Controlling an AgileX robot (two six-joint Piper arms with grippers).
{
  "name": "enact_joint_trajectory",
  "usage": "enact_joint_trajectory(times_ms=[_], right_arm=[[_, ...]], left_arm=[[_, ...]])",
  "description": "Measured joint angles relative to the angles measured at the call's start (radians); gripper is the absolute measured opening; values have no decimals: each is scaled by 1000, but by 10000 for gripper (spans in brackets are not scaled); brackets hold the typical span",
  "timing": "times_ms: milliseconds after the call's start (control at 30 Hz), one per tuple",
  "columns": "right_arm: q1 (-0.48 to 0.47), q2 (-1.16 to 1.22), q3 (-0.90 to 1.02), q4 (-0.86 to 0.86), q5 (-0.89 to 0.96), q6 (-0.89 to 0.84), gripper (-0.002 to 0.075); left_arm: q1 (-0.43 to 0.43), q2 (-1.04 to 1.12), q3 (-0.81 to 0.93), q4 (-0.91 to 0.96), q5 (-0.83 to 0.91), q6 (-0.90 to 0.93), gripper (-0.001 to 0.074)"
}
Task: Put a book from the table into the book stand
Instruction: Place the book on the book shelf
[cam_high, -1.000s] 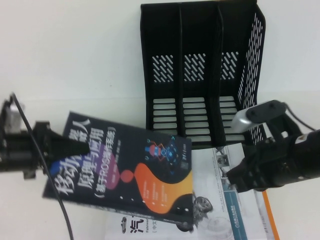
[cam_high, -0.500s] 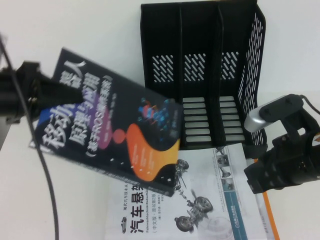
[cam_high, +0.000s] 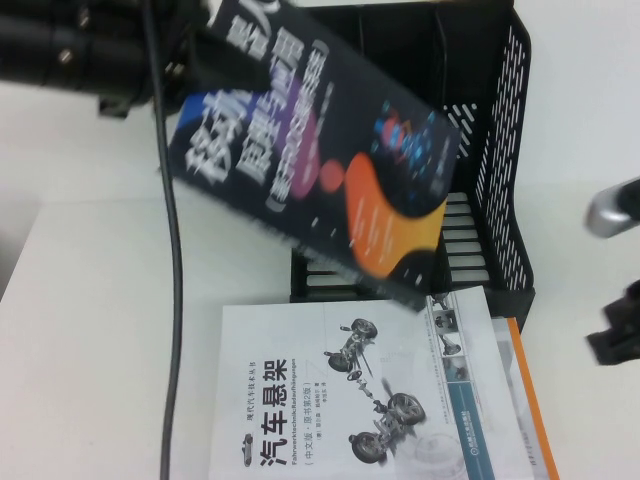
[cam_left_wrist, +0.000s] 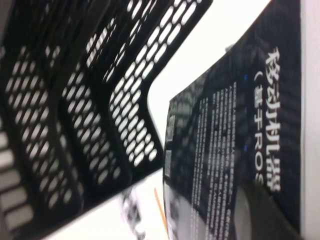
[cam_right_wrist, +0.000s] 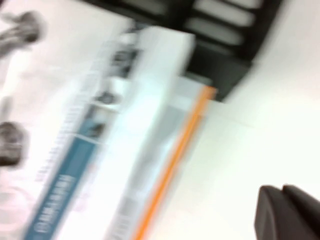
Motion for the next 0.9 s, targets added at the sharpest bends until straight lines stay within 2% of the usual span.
enact_joint_trajectory(times_ms=[200, 500, 667, 900], right_arm=[[0, -110, 0, -117, 65, 106, 5], [0, -166, 1, -126, 102, 118, 5], [0, -166, 8, -126, 105, 118, 5], [0, -166, 10, -126, 106, 118, 5]], left_arm=[[-51, 152, -231, 49, -40, -103, 114], [-128, 345, -510, 323, -15, -334, 114], [-163, 370, -564, 443, 30, -420, 113], [-164, 372, -570, 508, 75, -472, 113]])
